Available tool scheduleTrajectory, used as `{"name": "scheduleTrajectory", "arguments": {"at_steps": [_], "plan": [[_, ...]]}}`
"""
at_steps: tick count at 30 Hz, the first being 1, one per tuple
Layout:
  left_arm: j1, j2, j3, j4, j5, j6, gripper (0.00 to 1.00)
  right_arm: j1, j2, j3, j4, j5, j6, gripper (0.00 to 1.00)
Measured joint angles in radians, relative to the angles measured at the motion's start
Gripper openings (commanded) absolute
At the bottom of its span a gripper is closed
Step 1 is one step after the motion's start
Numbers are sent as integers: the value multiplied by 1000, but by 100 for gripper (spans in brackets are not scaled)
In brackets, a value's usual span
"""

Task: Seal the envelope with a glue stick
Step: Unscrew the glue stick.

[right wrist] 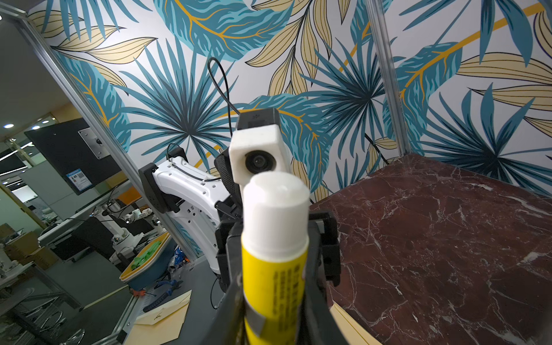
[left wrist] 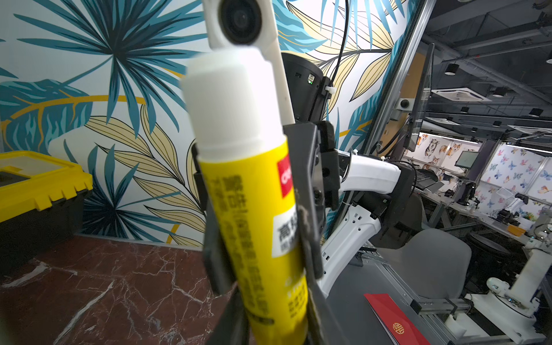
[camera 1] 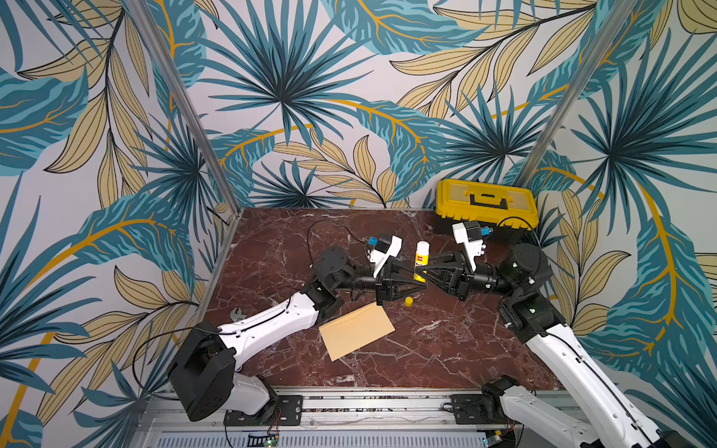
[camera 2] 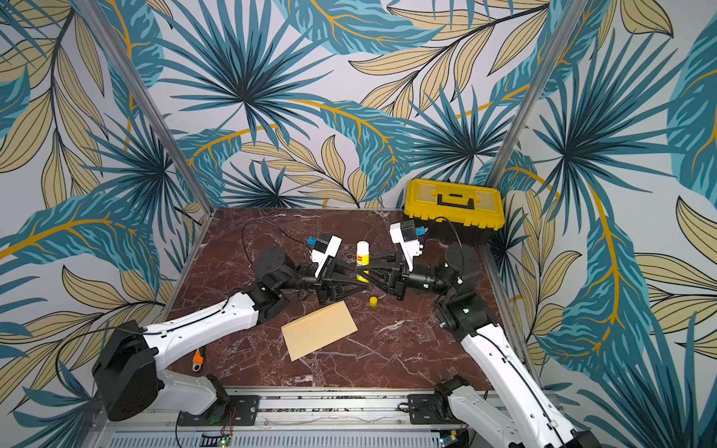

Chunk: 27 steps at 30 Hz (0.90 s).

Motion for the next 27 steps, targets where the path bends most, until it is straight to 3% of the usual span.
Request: {"name": "scheduleTrajectory", "arguments": {"at_steps": [12, 17, 22, 27], "plan": [[-1, 23, 95, 166, 219, -199, 11, 76, -3, 63, 119, -87, 50, 0], [-2, 29, 105, 229, 249, -249, 10, 100, -2, 94, 84, -85, 21, 0], [-6, -16, 105, 41, 203, -98, 9, 101, -14, 100, 6, -45, -39, 0], [-61, -109, 140, -330, 0, 161, 8, 103, -37, 100, -45, 23, -88, 0]]}}
